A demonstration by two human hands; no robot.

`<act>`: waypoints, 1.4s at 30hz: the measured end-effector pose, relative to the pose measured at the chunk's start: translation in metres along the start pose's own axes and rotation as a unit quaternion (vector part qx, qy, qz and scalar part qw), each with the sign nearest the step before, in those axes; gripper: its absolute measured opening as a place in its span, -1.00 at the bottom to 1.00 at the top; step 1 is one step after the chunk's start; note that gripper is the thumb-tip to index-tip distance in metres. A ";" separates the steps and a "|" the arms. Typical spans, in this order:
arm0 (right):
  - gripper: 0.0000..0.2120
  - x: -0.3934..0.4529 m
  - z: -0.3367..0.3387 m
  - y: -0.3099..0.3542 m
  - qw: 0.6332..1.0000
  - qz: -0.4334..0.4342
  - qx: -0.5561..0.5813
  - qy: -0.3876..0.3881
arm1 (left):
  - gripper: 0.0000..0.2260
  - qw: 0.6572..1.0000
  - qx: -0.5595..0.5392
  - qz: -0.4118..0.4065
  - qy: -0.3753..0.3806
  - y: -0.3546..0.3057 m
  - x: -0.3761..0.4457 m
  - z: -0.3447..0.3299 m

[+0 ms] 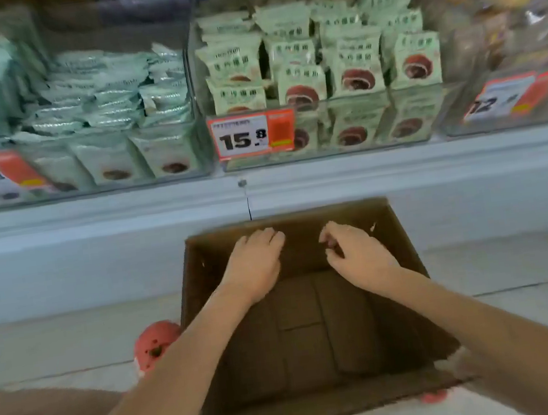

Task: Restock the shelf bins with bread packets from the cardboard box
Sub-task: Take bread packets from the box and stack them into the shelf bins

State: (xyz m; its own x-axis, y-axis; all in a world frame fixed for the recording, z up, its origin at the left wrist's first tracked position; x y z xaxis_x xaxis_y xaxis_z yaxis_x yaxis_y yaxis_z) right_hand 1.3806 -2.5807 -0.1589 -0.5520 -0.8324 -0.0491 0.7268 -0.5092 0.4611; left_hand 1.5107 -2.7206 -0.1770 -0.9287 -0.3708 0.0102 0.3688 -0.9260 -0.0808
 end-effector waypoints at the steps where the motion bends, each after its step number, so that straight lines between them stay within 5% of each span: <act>1: -0.79 0.004 -0.025 -0.006 0.997 -0.033 0.013 0.062 | -0.59 0.998 -0.018 0.052 0.036 0.005 -0.008 -0.019; 7: -0.43 0.022 -0.140 -0.029 0.948 -0.165 0.005 0.271 | -0.50 0.944 -0.054 0.233 0.226 0.034 -0.041 -0.107; 13: -0.38 0.026 -0.168 -0.030 0.940 -0.188 0.034 0.282 | -0.53 0.940 -0.074 0.255 0.214 0.054 -0.043 -0.127; 17: -0.51 0.023 -0.148 -0.036 0.957 -0.191 0.054 0.214 | -0.56 0.953 -0.046 0.239 0.179 0.052 -0.038 -0.115; 25: -0.73 -0.004 -0.058 -0.039 0.985 -0.142 0.082 -0.047 | -0.68 0.984 0.027 0.177 0.002 0.048 -0.052 -0.048; 33: -0.75 -0.028 0.019 -0.017 0.978 -0.080 0.128 -0.145 | -0.67 0.985 0.015 0.143 -0.096 0.025 -0.049 0.034; 42: -0.85 -0.016 0.172 0.052 0.929 0.068 0.173 -0.319 | -0.80 0.925 0.009 -0.016 -0.379 -0.019 0.019 0.226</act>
State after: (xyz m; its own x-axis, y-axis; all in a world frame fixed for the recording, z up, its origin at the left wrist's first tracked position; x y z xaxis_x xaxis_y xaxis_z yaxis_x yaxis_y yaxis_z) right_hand 1.3568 -2.5556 0.0182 -0.6744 -0.5289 0.5152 0.6941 -0.2163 0.6866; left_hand 1.4952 -2.7257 0.0499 -0.6475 -0.2797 0.7089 0.3475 -0.9362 -0.0521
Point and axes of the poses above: each hand's wrist, its own x-axis towards the middle knuckle, its own z-axis out of the back of the hand, y = z × x, the point moved 1 cm from there along x, towards the middle knuckle, and after that the axes turned 6 degrees about -y, right-handed, at the moved point
